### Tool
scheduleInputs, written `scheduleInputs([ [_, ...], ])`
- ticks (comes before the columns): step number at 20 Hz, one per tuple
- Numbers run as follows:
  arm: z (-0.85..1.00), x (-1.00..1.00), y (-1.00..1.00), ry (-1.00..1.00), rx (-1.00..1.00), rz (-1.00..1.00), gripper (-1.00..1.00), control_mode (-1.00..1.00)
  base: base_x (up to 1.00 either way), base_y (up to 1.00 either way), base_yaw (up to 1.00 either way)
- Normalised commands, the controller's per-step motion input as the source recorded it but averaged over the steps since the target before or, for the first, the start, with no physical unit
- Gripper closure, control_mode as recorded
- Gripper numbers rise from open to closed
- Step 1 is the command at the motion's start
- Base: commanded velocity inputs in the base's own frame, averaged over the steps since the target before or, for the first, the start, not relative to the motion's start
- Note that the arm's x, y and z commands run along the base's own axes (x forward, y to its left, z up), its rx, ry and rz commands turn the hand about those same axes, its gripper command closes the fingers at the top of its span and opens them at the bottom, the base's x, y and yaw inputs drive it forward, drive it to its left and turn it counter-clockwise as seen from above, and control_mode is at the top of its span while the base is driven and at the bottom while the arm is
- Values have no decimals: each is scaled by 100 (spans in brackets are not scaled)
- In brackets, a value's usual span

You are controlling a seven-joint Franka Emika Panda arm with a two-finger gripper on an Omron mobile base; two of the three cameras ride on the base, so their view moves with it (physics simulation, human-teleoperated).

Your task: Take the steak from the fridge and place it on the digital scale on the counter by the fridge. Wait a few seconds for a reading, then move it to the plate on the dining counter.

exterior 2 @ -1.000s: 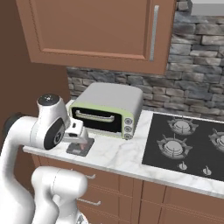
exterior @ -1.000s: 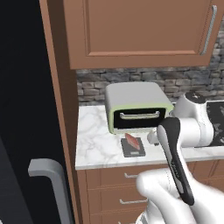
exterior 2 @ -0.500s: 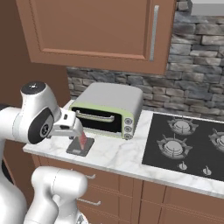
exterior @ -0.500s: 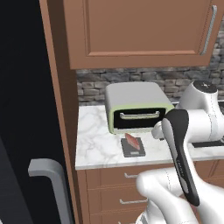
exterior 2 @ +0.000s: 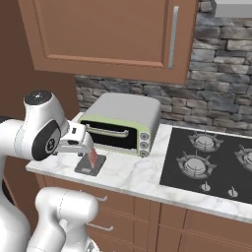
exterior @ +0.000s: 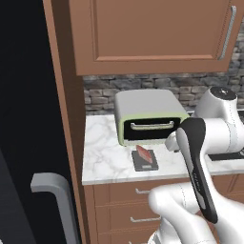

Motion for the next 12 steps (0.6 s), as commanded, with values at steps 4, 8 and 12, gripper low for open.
scheduleInputs([
  [4, 0, 0, 0, 0, 0, 0, -100, -100, 0, 0, 0],
  [8, 0, 0, 0, 0, 0, 0, -100, -100, 0, 0, 0],
  [12, 0, 0, 0, 0, 0, 0, -100, -100, 0, 0, 0],
])
